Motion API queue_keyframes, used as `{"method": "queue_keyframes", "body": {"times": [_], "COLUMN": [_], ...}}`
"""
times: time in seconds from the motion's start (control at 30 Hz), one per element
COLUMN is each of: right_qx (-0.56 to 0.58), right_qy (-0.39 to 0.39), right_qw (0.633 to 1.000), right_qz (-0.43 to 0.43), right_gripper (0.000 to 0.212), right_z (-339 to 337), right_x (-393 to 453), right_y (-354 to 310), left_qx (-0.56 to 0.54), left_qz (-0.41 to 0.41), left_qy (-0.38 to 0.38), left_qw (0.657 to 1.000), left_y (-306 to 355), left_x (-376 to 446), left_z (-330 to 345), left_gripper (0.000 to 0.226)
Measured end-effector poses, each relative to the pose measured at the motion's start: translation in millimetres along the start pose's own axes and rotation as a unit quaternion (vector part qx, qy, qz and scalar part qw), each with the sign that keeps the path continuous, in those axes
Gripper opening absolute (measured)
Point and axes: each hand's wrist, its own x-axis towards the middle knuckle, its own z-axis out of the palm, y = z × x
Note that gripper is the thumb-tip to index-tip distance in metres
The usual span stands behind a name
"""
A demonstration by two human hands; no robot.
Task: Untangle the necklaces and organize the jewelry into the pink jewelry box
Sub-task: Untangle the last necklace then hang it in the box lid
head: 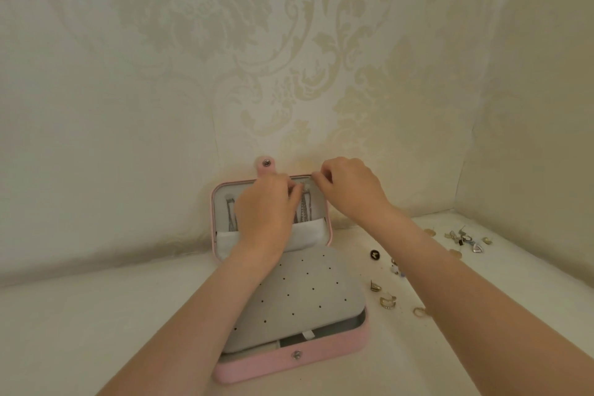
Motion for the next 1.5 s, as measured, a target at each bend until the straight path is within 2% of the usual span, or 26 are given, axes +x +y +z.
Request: {"method": "queue_keyframes", "body": {"times": [0.1, 0.27, 0.5, 0.63, 0.73, 0.87, 0.93, 1.07, 1.27, 1.33, 1.4, 1.5], "right_qx": [-0.009, 0.000, 0.011, -0.006, -0.022, -0.040, -0.051, -0.055, -0.034, -0.020, -0.021, -0.028], "right_qy": [-0.004, -0.025, -0.097, -0.174, -0.212, -0.171, -0.145, -0.142, -0.141, -0.119, -0.135, -0.164], "right_qw": [1.000, 1.000, 0.995, 0.985, 0.977, 0.984, 0.987, 0.986, 0.987, 0.990, 0.985, 0.979], "right_qz": [0.003, 0.011, 0.011, 0.001, -0.011, -0.030, -0.051, -0.075, -0.063, -0.074, -0.102, -0.117], "right_gripper": [0.041, 0.041, 0.043, 0.043, 0.040, 0.037, 0.038, 0.039, 0.003, 0.017, 0.032, 0.035], "right_z": [-0.7, -0.7, -4.1, -6.0, -6.3, -15.4, -18.7, -13.4, -6.2, -7.0, -7.0, -3.6], "right_x": [0.3, -2.1, -6.2, -18.0, -26.2, -24.6, -20.7, -10.3, -11.7, -16.2, -22.6, -30.1], "right_y": [-0.7, 2.2, 7.4, 8.9, 9.1, -2.5, -11.0, -22.2, -15.6, -12.2, -12.2, -9.3], "left_qx": [0.073, 0.098, 0.075, 0.002, 0.003, 0.023, 0.021, -0.022, -0.037, -0.036, -0.032, -0.037], "left_qz": [0.017, 0.011, 0.032, 0.054, 0.091, 0.095, 0.091, 0.057, 0.057, 0.063, 0.069, 0.087], "left_qy": [-0.016, -0.024, -0.040, -0.051, -0.073, -0.126, -0.128, -0.116, -0.124, -0.118, -0.113, -0.105], "left_qw": [0.997, 0.995, 0.996, 0.997, 0.993, 0.987, 0.987, 0.991, 0.990, 0.990, 0.991, 0.990], "left_y": [3.1, 6.7, 2.4, -4.0, -13.6, -17.5, -16.7, -17.7, -18.7, -18.4, -19.1, -20.9], "left_x": [5.2, 12.4, 10.0, -5.4, -17.8, -22.5, -25.0, -29.8, -30.0, -29.4, -29.5, -30.8], "left_z": [-3.6, -11.7, -13.1, -14.6, -15.4, -14.7, -11.9, -9.4, -9.2, -8.8, -8.1, -7.5], "left_gripper": [0.033, 0.027, 0.026, 0.019, 0.017, 0.016, 0.014, 0.011, 0.007, 0.007, 0.009, 0.011]}}
